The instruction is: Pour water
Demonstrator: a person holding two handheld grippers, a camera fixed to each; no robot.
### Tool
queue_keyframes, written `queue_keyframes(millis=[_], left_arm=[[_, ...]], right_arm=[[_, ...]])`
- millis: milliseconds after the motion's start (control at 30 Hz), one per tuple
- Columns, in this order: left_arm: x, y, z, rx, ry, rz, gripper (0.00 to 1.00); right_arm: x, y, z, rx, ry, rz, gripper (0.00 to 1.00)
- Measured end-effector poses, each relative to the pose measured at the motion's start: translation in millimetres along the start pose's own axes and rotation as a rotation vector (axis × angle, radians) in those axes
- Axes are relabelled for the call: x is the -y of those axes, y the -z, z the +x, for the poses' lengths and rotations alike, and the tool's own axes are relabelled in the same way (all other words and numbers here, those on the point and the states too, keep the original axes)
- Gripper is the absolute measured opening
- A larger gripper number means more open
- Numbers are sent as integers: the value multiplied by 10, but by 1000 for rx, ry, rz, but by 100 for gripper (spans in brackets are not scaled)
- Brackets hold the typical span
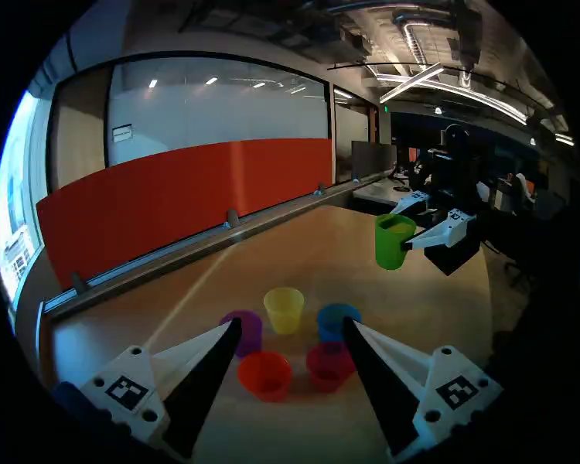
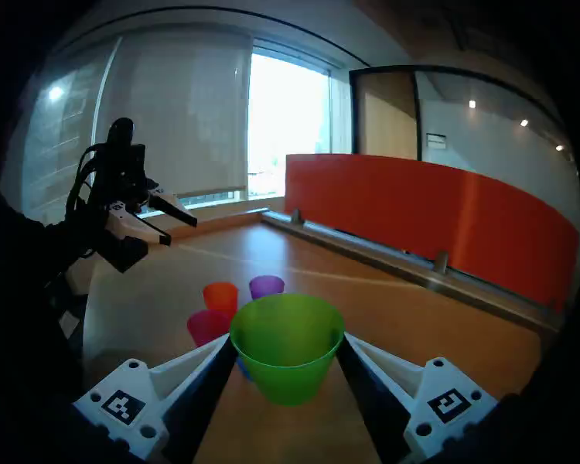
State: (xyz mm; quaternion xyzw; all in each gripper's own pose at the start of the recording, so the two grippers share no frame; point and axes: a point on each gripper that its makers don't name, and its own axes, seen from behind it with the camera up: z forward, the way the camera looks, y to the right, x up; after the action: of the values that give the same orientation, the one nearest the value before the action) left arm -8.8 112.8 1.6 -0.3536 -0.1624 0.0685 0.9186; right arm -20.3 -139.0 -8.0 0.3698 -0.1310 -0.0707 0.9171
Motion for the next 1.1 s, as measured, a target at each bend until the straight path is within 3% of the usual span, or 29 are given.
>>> queue_keyframes(millis=[600,1100], left_arm=[[-71,-127,-10,27,-18,-25,96],[-175,-324,-146,97,-54,-62,96]], right_arm=[[63,126,367,-120,17,-19,91],[131,305,590,-189,35,-37,91]])
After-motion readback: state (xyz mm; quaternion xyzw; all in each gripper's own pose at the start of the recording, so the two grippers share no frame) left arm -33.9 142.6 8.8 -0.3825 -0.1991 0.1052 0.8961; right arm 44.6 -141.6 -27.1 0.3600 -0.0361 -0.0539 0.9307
